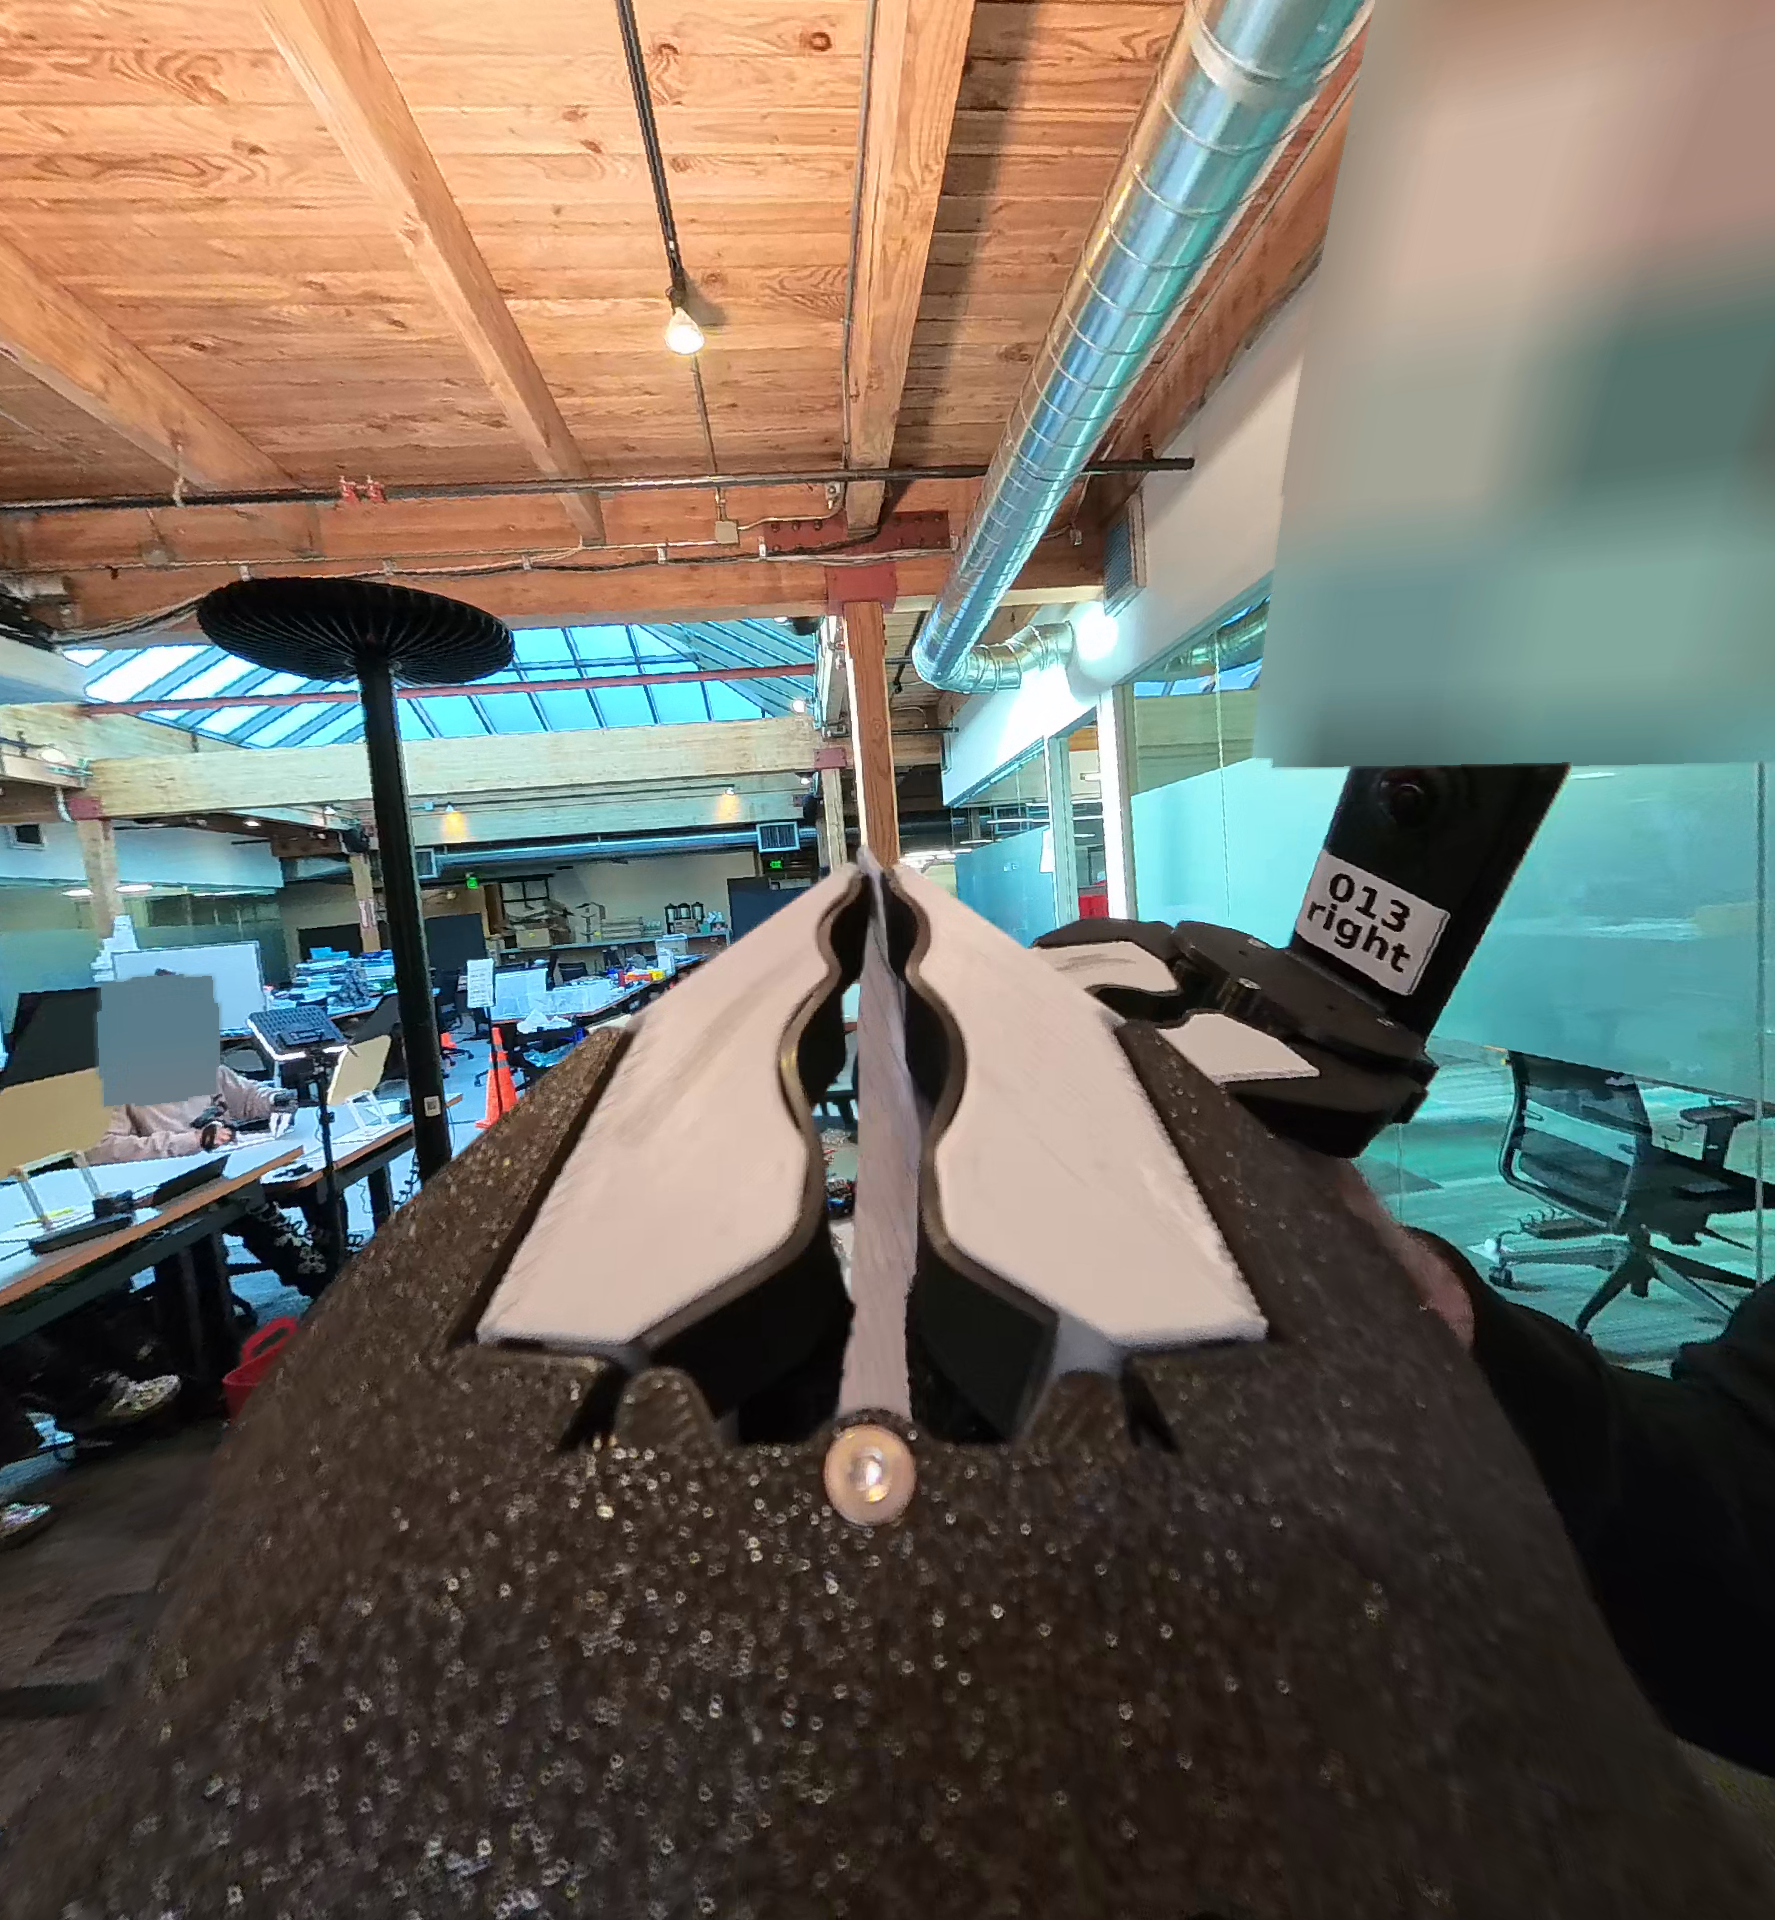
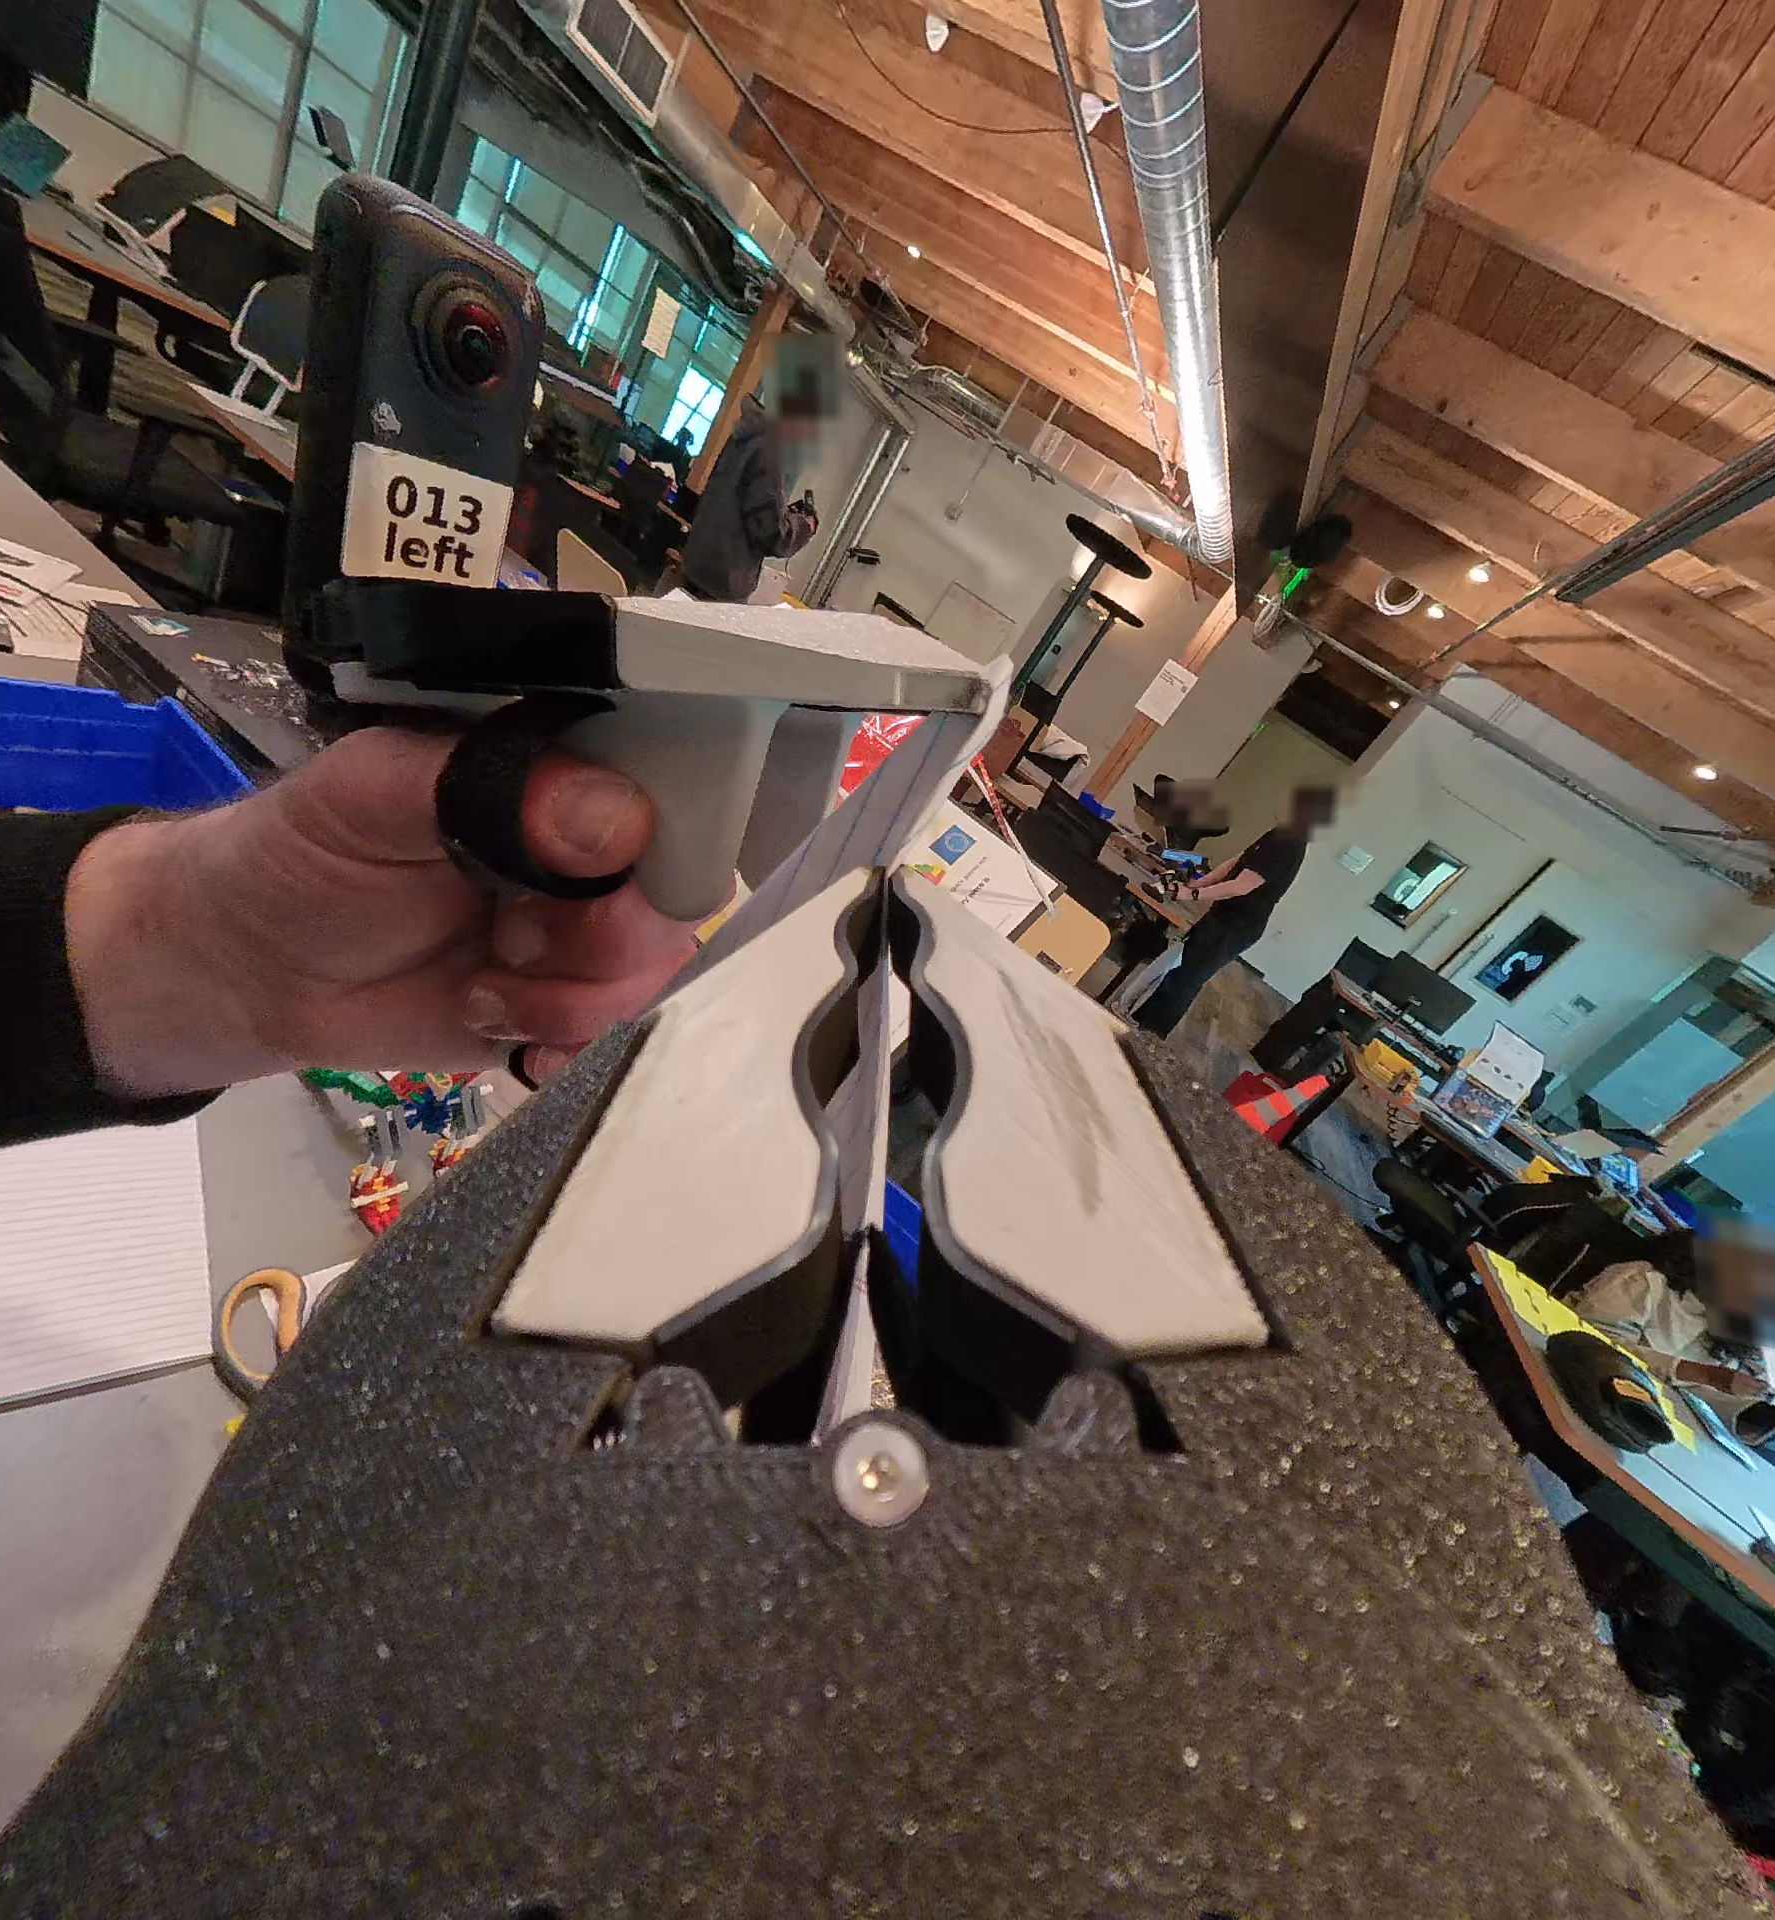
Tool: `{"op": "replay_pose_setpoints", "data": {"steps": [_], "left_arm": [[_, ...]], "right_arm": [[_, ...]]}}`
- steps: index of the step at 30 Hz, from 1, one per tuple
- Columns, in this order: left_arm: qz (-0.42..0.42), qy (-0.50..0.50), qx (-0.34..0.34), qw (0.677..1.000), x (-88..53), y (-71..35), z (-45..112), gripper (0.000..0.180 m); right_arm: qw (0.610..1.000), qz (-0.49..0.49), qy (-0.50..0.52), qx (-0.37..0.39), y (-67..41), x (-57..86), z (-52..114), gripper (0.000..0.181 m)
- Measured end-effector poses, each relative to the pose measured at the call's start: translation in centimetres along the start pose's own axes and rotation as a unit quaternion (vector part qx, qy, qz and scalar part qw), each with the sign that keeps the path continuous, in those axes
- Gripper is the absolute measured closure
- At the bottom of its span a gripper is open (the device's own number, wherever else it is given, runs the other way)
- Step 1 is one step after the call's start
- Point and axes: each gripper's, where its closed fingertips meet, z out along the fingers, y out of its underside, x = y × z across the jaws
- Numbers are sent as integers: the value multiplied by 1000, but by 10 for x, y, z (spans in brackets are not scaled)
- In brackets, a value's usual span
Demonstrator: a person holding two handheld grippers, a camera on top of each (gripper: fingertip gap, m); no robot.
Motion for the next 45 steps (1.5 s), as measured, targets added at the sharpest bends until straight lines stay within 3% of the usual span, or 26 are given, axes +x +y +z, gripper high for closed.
{"op": "replay_pose_setpoints", "data": {"steps": [28, 33, 38, 45], "left_arm": [[-1, 21, 17, 1000, -4, -8, 10, 180], [-37, 5, 18, 999, -23, 0, 4, 173], [-33, 10, 10, 999, -25, 4, 7, 180], [-58, 50, 1, 997, -21, 3, 10, 177]], "right_arm": [[1000, 24, 17, 5, -6, 14, -5, 181], [999, 16, 43, -13, 3, 20, 4, 181], [997, -11, 67, -20, 7, 23, 6, 181], [999, 9, 29, -11, 2, 20, 5, 181]]}}
